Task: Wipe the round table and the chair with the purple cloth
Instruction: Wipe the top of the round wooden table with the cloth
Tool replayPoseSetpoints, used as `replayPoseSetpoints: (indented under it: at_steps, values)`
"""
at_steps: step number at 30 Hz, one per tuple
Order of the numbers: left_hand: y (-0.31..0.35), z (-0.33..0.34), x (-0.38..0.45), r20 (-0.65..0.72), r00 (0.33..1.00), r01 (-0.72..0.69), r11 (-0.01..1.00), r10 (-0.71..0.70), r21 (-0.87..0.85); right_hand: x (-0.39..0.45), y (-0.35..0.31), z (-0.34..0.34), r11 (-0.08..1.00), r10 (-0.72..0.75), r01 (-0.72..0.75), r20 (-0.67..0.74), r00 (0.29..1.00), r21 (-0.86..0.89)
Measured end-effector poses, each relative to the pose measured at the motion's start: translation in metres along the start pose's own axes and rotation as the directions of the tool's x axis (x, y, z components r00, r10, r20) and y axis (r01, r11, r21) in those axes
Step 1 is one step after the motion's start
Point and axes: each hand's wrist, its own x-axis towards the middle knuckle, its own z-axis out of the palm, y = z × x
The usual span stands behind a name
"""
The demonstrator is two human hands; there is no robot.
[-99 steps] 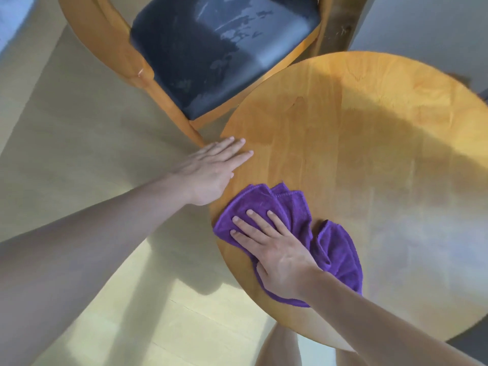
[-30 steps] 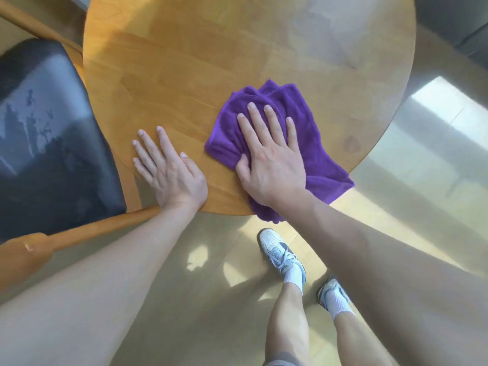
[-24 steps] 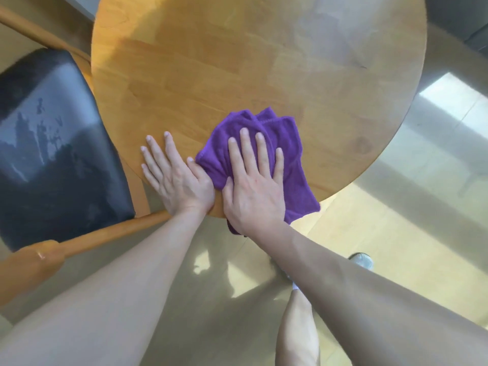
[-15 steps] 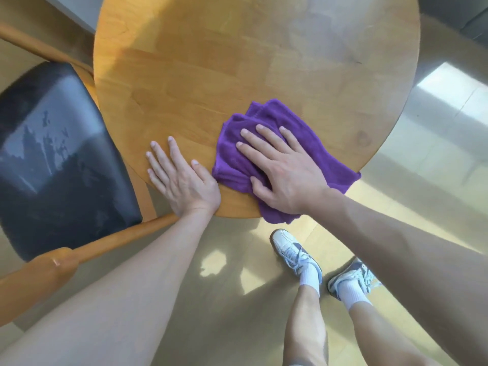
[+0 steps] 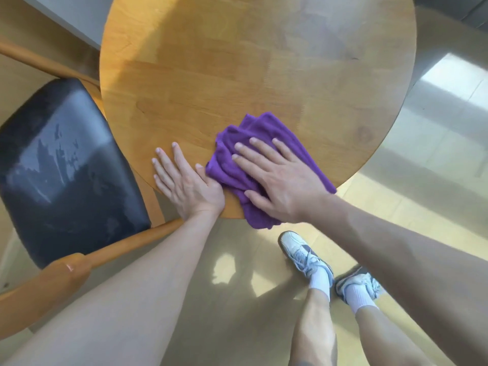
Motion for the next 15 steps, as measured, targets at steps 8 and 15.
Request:
replayPoseSetpoints:
  at_steps: [8,15]
  values:
    - [-0.001,0.001,0.000,0.007,1.000,0.004,1.000,-0.004,0.004,0.000,-0.027,0.003,0.773,0.633,-0.621,-0.220,0.742,0.129]
    - [0.000,-0.001,0.000,-0.002,1.000,0.000,1.000,0.000,-0.001,-0.026,0.002,0.007,0.994,-0.031,0.028,-0.022,0.999,-0.110]
